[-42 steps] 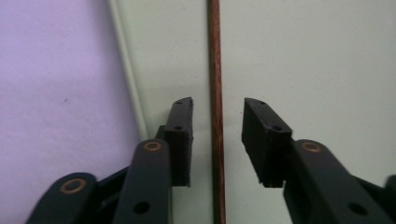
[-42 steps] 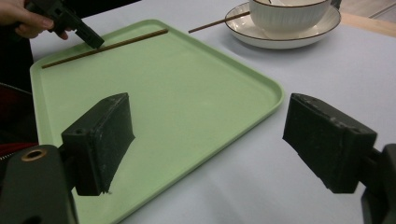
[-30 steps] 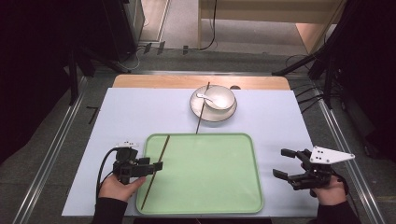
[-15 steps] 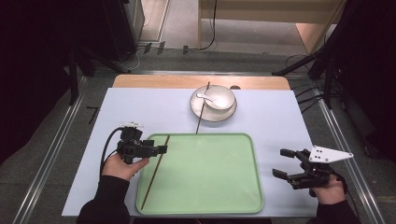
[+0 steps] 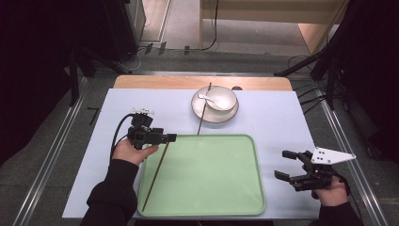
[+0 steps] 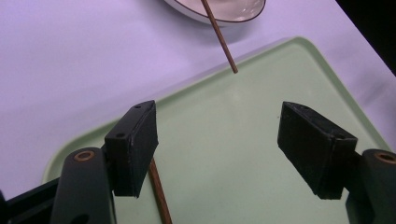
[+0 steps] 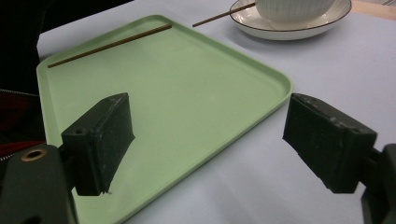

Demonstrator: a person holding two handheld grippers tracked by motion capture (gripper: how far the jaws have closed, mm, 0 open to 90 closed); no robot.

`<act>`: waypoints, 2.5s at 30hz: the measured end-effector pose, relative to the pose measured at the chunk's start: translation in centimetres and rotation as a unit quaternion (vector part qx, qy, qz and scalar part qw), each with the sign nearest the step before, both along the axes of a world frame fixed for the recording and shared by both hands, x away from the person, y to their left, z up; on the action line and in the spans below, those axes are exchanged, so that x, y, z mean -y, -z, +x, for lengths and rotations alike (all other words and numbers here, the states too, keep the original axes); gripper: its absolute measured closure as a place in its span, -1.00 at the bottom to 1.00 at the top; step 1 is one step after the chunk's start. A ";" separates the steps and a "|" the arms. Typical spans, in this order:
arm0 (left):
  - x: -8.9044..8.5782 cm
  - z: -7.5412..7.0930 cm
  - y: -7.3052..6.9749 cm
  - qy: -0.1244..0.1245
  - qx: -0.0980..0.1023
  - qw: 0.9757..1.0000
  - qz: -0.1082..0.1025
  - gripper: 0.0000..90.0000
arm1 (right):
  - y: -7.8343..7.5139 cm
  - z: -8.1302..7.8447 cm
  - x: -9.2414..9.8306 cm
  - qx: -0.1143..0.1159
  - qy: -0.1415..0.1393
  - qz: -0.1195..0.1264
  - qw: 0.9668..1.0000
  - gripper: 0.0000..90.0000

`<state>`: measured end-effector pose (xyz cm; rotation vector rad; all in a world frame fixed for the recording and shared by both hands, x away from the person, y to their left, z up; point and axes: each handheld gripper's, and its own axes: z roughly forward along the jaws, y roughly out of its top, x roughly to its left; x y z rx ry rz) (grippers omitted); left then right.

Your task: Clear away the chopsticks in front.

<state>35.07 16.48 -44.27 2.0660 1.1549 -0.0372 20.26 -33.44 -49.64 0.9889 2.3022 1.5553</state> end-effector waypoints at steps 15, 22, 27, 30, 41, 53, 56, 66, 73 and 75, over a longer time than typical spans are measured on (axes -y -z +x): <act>2.3 4.7 -0.2 -0.013 0.004 1.000 -0.002 -0.34 | 0.1 0.1 0.1 -0.001 0.001 0.001 1.000 -0.64; 4.2 6.7 -0.6 0.000 0.009 1.000 0.012 -0.31 | 0.1 0.2 0.0 0.001 0.000 0.001 1.000 -0.64; 5.6 8.1 -0.5 -0.003 0.003 1.000 0.010 -0.27 | 0.1 0.2 0.1 0.002 -0.001 0.001 1.000 -0.64; 6.5 8.9 0.1 -0.011 -0.001 1.000 0.019 -0.26 | 0.1 0.3 0.1 0.005 -0.002 0.002 1.000 -0.64; 9.7 10.8 2.0 0.002 -0.013 0.999 0.043 -0.07 | 0.0 0.5 0.1 0.007 -0.006 0.002 1.000 -0.63; 12.0 11.9 3.8 -0.003 -0.026 0.997 0.075 0.21 | 0.0 0.3 0.2 0.010 -0.008 0.002 1.000 -0.63; 12.3 12.0 4.2 -0.009 -0.026 0.997 0.069 0.30 | -0.1 0.3 0.3 0.012 -0.007 0.002 1.000 -0.62; 13.3 12.5 5.6 -0.043 -0.053 0.995 0.071 0.75 | -0.1 0.2 0.3 0.015 -0.007 0.005 1.000 -0.62; 12.9 12.8 5.5 -0.068 -0.072 0.993 0.058 0.90 | -0.1 0.2 0.3 0.016 -0.009 0.003 1.000 -0.62; 12.7 12.8 5.1 -0.070 -0.067 0.994 0.054 0.90 | -0.1 0.2 0.3 0.016 -0.009 0.003 1.000 -0.62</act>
